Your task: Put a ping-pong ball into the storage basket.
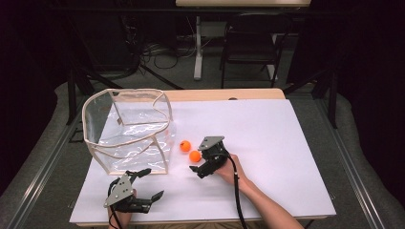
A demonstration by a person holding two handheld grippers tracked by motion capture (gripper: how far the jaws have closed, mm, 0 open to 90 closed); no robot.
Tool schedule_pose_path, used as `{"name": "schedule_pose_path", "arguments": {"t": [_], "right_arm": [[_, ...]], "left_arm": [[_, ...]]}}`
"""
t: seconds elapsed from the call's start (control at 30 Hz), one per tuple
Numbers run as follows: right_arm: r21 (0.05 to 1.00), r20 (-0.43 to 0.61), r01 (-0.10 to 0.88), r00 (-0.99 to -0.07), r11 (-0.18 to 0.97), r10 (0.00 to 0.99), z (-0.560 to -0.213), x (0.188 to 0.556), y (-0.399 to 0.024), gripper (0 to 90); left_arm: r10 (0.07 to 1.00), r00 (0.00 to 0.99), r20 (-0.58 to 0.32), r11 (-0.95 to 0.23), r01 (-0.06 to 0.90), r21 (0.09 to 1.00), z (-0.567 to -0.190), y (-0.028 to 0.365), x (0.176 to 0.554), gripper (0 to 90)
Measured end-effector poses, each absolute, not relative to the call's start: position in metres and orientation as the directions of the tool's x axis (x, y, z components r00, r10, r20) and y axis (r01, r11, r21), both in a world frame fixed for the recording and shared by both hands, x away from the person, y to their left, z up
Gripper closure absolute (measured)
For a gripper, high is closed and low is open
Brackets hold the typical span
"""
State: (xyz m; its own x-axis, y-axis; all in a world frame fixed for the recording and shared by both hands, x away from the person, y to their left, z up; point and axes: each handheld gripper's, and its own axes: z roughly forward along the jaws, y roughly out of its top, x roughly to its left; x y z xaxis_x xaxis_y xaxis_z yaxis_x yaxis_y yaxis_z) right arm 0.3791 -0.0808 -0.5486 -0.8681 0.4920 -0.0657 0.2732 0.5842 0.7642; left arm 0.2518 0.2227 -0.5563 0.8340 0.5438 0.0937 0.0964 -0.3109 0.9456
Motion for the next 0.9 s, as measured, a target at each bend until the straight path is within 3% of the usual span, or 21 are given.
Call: {"name": "schedule_pose_path", "arguments": {"t": [0.23, 0.4, 0.9], "right_arm": [[0.767, -0.062, 0.271, -0.87, 0.582, 0.488, -0.553, 0.381, -0.075, 0.8], [0.784, -0.06, 0.274, -0.86, 0.557, 0.507, -0.554, 0.381, -0.077, 14.4], [0.768, -0.061, 0.308, -0.838, 0.562, 0.542, -0.562, 0.384, -0.071, 34.0]], "left_arm": [[0.542, 0.835, 0.095, -0.31, 0.094, 0.946, -0.556, 0.223, 0.252, 15.6], [0.542, 0.835, 0.093, -0.309, 0.095, 0.946, -0.557, 0.223, 0.252, 15.6], [0.542, 0.835, 0.093, -0.309, 0.095, 0.946, -0.556, 0.224, 0.252, 15.6]]}}
